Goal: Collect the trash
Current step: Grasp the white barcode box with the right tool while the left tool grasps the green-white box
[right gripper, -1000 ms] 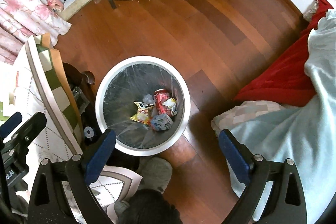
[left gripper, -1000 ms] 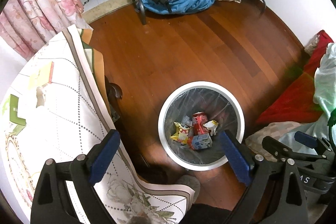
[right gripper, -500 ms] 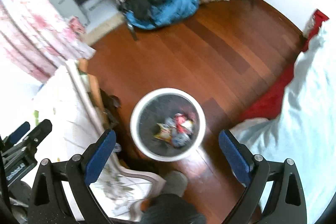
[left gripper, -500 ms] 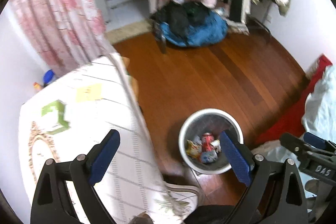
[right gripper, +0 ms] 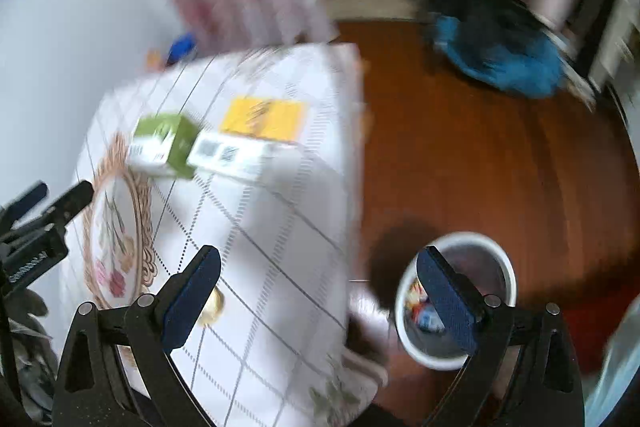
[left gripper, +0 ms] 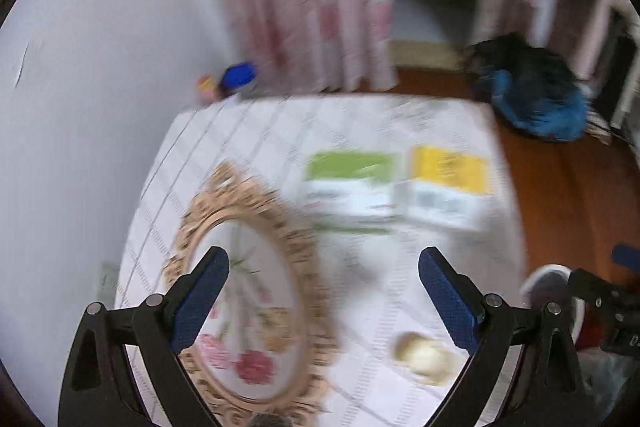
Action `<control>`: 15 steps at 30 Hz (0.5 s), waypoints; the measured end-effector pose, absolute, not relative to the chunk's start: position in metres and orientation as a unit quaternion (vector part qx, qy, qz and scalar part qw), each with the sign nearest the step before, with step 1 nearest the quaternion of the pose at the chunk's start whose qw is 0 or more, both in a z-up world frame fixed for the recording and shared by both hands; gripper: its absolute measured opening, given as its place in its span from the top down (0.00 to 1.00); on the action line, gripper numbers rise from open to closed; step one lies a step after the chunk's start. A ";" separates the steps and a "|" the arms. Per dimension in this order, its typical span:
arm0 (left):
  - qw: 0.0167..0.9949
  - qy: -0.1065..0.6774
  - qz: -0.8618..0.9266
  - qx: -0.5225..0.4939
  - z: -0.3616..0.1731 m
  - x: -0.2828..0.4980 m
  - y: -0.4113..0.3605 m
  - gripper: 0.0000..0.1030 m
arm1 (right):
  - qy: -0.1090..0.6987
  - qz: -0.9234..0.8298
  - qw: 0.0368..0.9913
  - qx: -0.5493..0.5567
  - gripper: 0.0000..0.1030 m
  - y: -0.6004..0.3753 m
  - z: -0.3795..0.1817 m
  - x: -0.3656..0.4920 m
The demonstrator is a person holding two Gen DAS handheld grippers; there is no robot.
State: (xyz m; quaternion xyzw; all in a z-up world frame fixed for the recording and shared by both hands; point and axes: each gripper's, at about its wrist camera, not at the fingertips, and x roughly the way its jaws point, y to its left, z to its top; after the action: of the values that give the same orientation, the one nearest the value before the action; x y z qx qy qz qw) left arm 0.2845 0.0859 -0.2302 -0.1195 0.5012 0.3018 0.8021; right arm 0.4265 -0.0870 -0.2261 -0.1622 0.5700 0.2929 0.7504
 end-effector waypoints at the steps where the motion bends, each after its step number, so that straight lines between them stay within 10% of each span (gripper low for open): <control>1: 0.791 0.510 0.315 -0.124 -0.244 0.279 0.099 0.06 | 0.571 0.300 0.742 -0.182 0.03 -0.068 -0.235 0.427; 12: 0.744 0.554 0.345 -0.144 -0.310 0.263 0.154 0.06 | 0.555 0.367 0.659 -0.351 0.04 0.079 -0.323 0.436; 15: 0.752 0.550 0.335 -0.143 -0.303 0.268 0.156 0.06 | 0.558 0.361 0.656 -0.358 0.25 0.085 -0.333 0.434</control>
State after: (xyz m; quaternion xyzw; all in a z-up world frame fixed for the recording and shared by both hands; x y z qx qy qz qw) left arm 0.2681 0.1559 -0.3029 -0.1429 0.5499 0.3352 0.7515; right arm 0.4335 0.0846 -0.3332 -0.3578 0.5581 0.3608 0.6559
